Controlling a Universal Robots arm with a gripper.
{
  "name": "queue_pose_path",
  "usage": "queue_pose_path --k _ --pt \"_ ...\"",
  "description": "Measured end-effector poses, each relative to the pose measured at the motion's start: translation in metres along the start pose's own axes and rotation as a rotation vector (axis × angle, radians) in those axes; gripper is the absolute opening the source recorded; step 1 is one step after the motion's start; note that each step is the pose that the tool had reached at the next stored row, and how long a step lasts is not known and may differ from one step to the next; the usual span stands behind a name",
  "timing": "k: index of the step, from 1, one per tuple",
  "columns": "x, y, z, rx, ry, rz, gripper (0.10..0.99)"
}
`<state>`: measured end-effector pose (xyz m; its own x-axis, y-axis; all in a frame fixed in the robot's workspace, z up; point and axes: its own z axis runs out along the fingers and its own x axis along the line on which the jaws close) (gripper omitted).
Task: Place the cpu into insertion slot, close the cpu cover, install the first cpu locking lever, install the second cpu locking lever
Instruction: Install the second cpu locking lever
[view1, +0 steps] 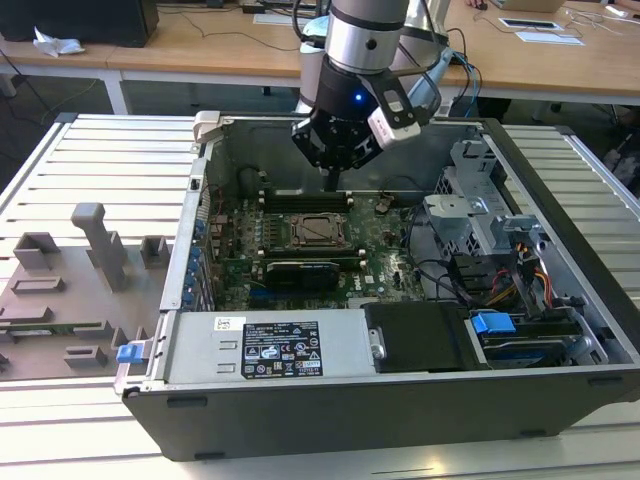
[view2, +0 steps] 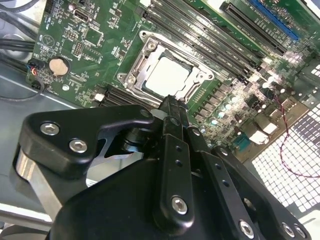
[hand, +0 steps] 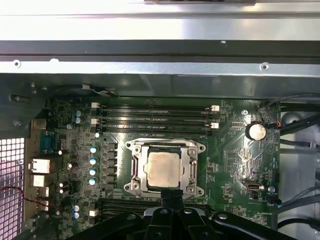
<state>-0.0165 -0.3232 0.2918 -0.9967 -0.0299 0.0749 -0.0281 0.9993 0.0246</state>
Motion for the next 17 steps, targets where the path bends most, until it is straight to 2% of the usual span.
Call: queue_pose_path --k 4,9,17 --pt "0.0021 -0.0005 0.0028 0.0 0.0001 0.0 0.106" --pt "0.012 -0.0034 0.0038 -0.001 -0.0001 0.0 0.106" --pt "0.0152 -0.01 0.0044 -0.002 -0.0001 0.0 0.106"
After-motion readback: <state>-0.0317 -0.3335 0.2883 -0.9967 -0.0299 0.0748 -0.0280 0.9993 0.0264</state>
